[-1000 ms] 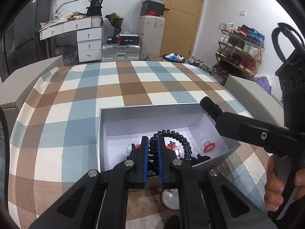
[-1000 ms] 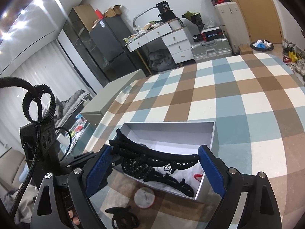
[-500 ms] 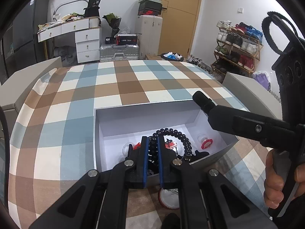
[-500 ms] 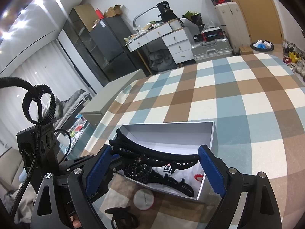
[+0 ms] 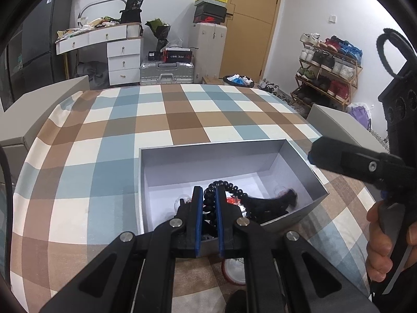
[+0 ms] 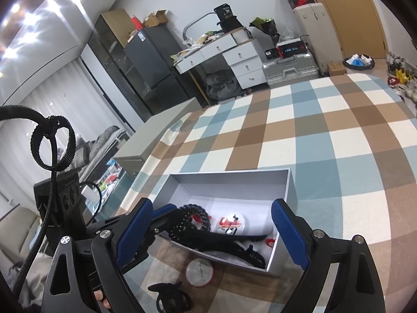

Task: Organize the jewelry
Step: 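Open the right tool to drop the hair clip while the left tool releases the bracelet, then grasp the black claw clip on the table with the left tool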

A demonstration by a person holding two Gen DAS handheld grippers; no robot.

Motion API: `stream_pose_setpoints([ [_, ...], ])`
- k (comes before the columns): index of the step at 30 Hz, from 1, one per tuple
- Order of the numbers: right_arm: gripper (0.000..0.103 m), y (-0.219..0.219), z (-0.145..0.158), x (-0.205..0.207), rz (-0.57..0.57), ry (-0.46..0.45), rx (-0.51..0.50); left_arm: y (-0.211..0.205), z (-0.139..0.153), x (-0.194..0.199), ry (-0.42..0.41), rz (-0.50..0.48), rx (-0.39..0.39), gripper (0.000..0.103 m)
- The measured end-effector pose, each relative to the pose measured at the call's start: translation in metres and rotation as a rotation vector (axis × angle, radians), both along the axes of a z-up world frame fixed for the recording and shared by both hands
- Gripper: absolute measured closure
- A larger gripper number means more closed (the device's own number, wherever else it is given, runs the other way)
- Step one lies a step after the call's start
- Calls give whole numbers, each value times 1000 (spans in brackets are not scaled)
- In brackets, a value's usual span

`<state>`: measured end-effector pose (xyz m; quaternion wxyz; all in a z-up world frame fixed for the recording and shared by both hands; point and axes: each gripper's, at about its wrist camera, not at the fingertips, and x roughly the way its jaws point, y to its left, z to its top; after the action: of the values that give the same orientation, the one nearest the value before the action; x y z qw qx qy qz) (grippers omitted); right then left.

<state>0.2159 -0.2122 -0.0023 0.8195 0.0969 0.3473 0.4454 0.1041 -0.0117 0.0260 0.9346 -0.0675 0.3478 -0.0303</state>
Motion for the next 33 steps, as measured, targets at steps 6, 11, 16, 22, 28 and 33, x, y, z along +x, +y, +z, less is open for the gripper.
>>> stream_pose_setpoints([
  [6,3,-8,10,-4,-15,-39,-14,5,2,-4,8,5,-12,63],
  [11,0,-12,10,-8,-14,-52,-77,7,7,-14,6,-4,-24,40],
  [16,0,-14,6,-24,-2,-121,-181,9,15,-34,-21,-5,-27,18],
  [22,0,-20,6,-35,21,-119,-214,7,15,-48,-17,10,27,1],
  [28,0,-19,-1,-46,57,-123,-273,-1,5,-56,31,-17,77,1],
  [33,0,-20,-7,-43,61,-116,-308,-13,-10,-53,92,-87,111,1],
])
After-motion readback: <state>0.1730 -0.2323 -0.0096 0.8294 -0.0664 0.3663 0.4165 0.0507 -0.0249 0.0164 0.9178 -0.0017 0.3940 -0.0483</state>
